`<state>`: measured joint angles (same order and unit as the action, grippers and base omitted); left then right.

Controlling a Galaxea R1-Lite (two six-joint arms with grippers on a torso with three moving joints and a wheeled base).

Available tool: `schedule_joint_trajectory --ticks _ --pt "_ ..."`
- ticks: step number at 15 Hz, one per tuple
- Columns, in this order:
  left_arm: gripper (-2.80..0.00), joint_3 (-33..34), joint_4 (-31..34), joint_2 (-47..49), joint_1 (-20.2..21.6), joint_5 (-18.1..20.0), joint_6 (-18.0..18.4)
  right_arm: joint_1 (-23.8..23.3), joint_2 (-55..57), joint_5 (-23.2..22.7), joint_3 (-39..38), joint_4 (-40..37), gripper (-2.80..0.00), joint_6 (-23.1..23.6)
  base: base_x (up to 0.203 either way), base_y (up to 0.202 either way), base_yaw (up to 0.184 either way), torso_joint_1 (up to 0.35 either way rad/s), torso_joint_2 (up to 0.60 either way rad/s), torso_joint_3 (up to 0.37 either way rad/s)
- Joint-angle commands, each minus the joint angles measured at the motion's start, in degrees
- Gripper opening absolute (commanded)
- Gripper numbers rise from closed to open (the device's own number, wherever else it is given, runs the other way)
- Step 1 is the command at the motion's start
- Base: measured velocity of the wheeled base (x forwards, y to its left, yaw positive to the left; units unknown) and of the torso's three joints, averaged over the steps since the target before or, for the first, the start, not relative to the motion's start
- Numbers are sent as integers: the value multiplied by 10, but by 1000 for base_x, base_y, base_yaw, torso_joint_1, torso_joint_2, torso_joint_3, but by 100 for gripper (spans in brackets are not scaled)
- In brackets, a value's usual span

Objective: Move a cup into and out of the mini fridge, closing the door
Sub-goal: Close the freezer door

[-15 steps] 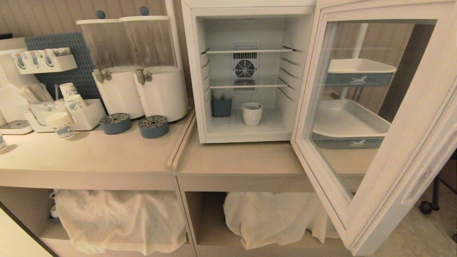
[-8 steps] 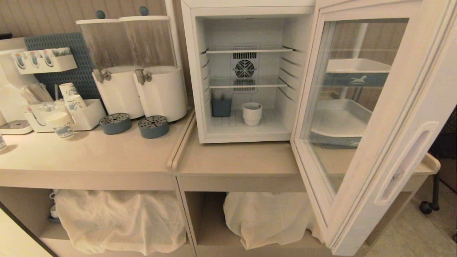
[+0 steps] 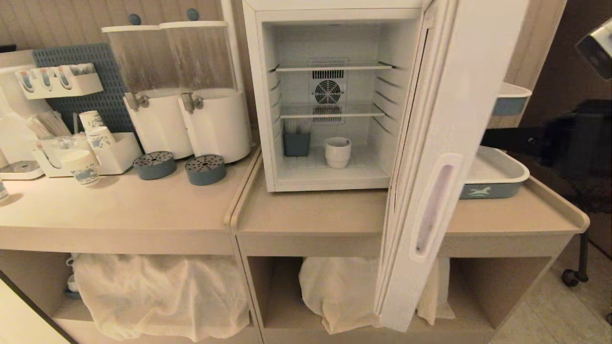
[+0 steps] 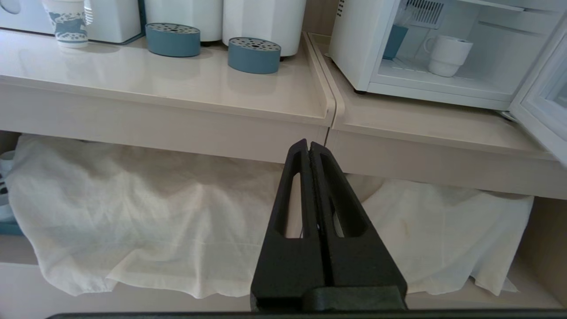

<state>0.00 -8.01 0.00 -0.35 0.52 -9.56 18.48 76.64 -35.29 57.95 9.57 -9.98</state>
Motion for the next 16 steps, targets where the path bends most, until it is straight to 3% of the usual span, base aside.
schedule_joint_trajectory --ticks 1,4,7,13,16 --pt "-280 23 -1 -3 0 0 -1 45 49 59 16 6 -280 -2 0 0 0 0 0 0" --pt "-280 23 -1 -2 0 0 -1 87 127 166 73 8 -280 -8 0 0 0 0 0 0" --pt "-280 23 -1 -2 0 0 -1 112 204 235 153 8 -280 -10 0 0 0 0 0 0" --pt "-280 23 -1 -2 0 0 -2 126 339 367 313 4 -280 -2 0 0 0 0 0 0" --pt "-280 23 -1 -2 1 0 -3 126 406 445 371 7 -280 35 0 0 0 0 0 0"
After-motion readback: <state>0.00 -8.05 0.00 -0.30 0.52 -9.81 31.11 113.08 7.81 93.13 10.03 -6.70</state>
